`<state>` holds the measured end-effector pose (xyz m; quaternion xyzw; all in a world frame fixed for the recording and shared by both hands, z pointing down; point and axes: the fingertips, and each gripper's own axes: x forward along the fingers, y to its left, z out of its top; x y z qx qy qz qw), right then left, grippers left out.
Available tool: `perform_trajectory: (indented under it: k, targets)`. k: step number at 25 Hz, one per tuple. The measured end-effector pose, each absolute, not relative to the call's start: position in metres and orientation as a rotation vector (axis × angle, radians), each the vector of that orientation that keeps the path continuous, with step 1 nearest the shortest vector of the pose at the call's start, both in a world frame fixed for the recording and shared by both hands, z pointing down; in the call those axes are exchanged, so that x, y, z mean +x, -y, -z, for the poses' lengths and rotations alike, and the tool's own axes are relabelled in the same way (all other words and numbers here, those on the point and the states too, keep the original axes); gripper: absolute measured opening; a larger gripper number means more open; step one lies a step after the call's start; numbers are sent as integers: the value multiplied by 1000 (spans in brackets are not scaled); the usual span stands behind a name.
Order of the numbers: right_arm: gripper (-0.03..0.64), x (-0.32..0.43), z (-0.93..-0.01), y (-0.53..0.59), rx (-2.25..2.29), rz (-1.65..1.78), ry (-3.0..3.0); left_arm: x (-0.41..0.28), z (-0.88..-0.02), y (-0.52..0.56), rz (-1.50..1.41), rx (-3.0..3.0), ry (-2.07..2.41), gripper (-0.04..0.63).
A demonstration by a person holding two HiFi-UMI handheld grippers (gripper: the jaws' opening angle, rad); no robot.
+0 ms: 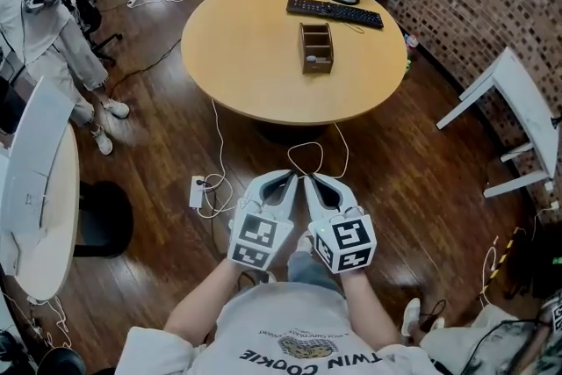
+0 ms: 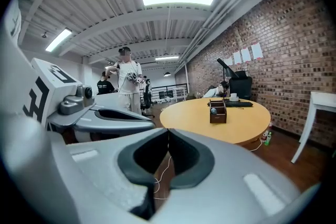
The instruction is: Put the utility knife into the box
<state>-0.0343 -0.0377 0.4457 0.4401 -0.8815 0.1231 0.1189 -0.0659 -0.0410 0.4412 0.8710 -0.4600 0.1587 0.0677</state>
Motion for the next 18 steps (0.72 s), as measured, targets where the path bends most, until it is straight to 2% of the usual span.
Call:
perform_trajectory:
  k: [18]
  targets:
    - [2,-41,-432,-86,1420,-331,2513,-73,-432,-80,-337,2640,1326,8]
